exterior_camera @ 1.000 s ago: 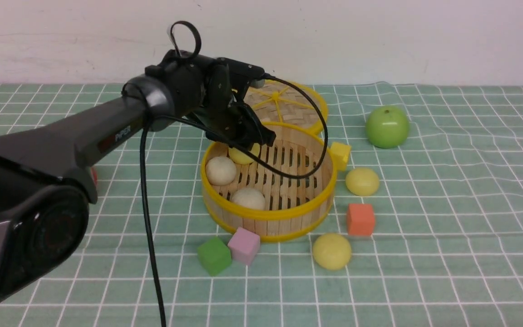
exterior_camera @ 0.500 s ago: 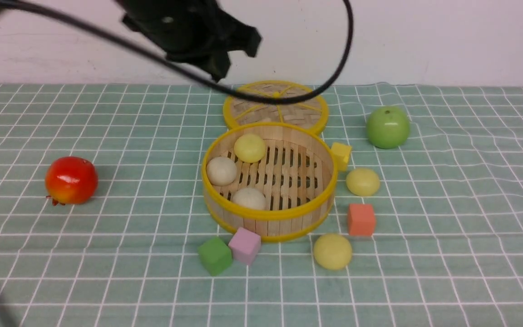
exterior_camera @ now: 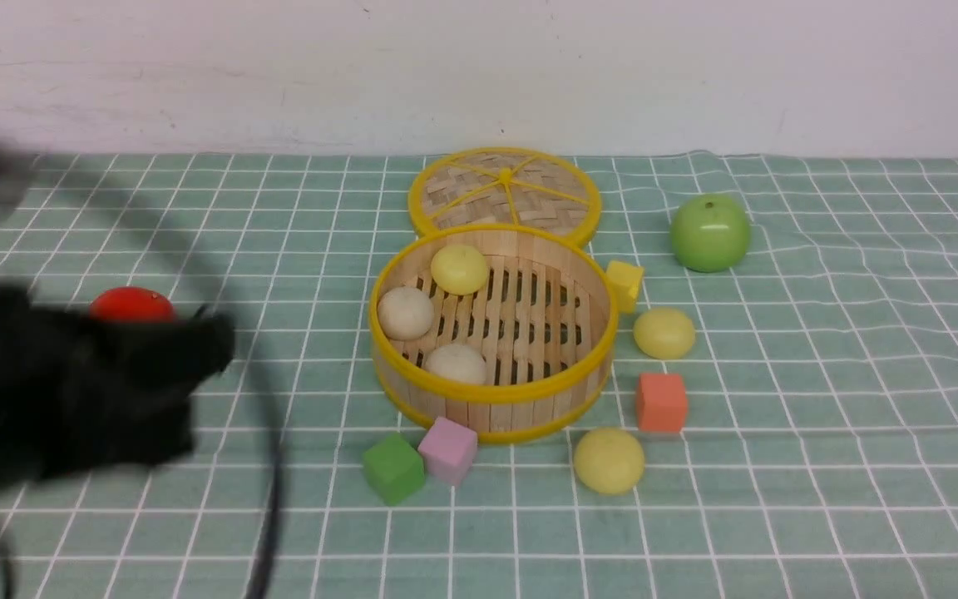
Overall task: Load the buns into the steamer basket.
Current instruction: Use the right arm to grab a steamed stuffed bun
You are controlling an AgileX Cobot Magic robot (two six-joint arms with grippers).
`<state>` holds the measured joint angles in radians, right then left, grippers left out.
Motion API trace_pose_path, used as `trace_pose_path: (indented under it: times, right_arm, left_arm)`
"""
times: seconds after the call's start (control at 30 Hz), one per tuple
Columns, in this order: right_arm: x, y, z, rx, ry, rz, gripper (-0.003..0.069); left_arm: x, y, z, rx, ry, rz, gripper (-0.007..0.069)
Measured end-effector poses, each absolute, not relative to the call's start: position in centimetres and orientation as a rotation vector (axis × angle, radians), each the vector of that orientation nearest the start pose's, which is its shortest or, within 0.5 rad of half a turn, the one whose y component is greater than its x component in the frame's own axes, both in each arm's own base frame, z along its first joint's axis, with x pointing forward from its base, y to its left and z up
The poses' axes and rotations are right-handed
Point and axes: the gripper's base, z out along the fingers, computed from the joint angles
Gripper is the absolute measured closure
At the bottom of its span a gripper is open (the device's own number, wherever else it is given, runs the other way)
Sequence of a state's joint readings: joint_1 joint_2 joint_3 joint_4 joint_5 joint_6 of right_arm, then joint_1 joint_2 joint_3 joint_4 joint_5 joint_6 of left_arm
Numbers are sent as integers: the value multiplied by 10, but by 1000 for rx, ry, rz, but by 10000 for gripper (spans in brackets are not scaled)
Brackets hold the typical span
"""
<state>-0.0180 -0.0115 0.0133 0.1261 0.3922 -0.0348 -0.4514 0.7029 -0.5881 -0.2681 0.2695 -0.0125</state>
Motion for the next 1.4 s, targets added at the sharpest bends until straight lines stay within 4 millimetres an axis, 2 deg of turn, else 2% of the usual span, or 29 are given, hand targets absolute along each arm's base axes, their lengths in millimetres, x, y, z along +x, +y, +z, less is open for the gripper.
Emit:
trace_pose_path:
  times: [0.07,0.2,0.3,0.5,0.6,0.63,0.7,0.87,0.97,1.03,1.1,1.13,1.23,1.27,1.3,1.4]
  right_arm:
    - [52,3,174,60,1874,89,419]
    - [52,3,174,60,1874,89,419]
    - [52,3,174,60,1874,89,419]
    - [52,4,175,81,1861,112,419]
    - [54,8,178,304,1791,366,419]
    - [54,9,179,333,1776,398,419]
    - [56,9,188,532,1639,615,419]
    - [56,9,196,662,1533,758,419]
    - [53,20,216,530,1689,779,419]
    - [55,25,234,441,1785,752,419]
    - [61,31,252,295,1954,684,419]
    - [73,33,268,207,2081,635,419]
    - [109,31,286,47,2396,511,419]
    - [113,31,287,47,2403,511,419]
    - [132,29,288,24,2502,473,419]
    - [169,30,284,15,2632,467,419]
  left_arm:
    - [118,-63,306,200,1847,-562,638]
    - [97,-51,284,175,1767,-567,638]
    - [83,-43,279,164,1696,-581,638]
    - [78,-41,272,161,1682,-583,638]
    - [77,-41,266,168,1712,-580,638]
    - [77,-41,266,168,1713,-580,638]
    - [77,-41,266,169,1717,-580,638]
    - [77,-41,266,169,1717,-580,638]
    - [77,-41,266,169,1718,-580,638]
    - [77,-41,266,169,1718,-580,638]
    - [77,-41,266,169,1718,-580,638]
    - [77,-41,266,169,1718,-580,638]
    - [77,-41,266,170,1719,-580,638]
    - [77,-41,266,170,1719,-580,638]
    - [77,-41,266,170,1719,-580,638]
    - [77,-41,266,170,1720,-580,638]
